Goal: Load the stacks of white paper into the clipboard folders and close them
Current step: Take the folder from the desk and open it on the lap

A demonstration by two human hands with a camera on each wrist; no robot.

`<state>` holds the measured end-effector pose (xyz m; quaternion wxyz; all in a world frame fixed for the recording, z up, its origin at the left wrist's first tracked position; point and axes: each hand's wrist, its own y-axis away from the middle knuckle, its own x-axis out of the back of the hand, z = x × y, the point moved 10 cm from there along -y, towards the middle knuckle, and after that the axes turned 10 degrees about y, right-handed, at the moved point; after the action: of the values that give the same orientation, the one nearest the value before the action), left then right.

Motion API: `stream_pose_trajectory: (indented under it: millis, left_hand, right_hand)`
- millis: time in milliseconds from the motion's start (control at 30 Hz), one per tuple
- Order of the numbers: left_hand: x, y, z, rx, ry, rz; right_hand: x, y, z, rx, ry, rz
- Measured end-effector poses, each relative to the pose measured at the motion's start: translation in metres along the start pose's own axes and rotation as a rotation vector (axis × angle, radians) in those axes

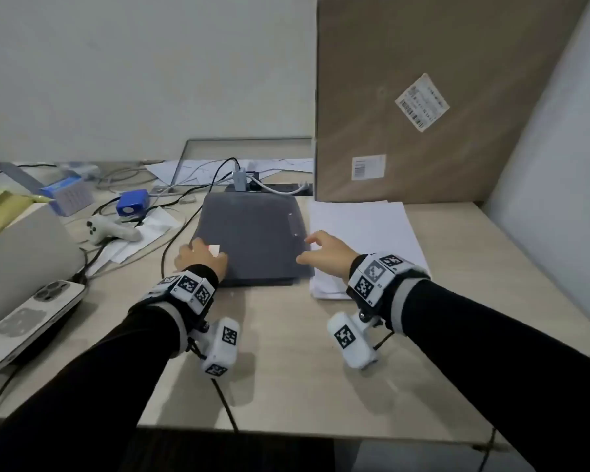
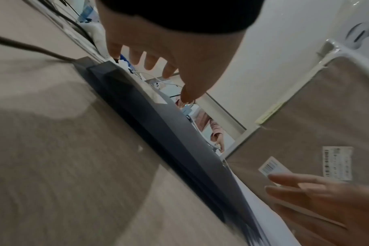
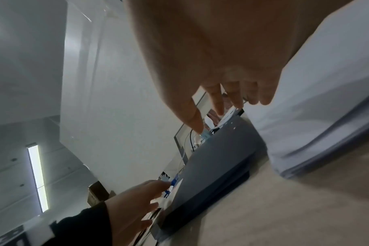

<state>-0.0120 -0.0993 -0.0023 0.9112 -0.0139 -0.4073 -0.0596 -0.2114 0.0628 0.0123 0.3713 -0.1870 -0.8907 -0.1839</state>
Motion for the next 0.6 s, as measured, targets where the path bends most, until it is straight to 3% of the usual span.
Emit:
stream_pose_trajectory:
  millis: [133, 233, 367, 467, 600]
  left_hand:
    - [-0.010, -0.014, -0.017, 0.098, -0.016, -0.083]
    - [-0.014, -0.023, -0.016, 0.092, 0.011, -0.099]
    - [0.008, -0.035, -0.025, 0.180, 0.237, -0.027]
    - [0.014, -0.038, -0.027, 0.244, 0.381, -0.145]
    - [0.017, -0.033, -0.015, 0.162, 0.459, -0.221]
  right_hand:
    - [-0.031, -0.022, -0.010, -0.010, 0.033, -0.103]
    - [-0.053, -0.031, -0.010, -0.008, 0.128, -0.159]
    - [-0.061, -0.035, -0.006, 0.005, 0.149, -0.159]
    - [-0.061, -0.034, -0.007, 0.016, 0.116, -0.141]
    - [-0.055, -0.025, -0.010, 0.036, 0.012, -0.071]
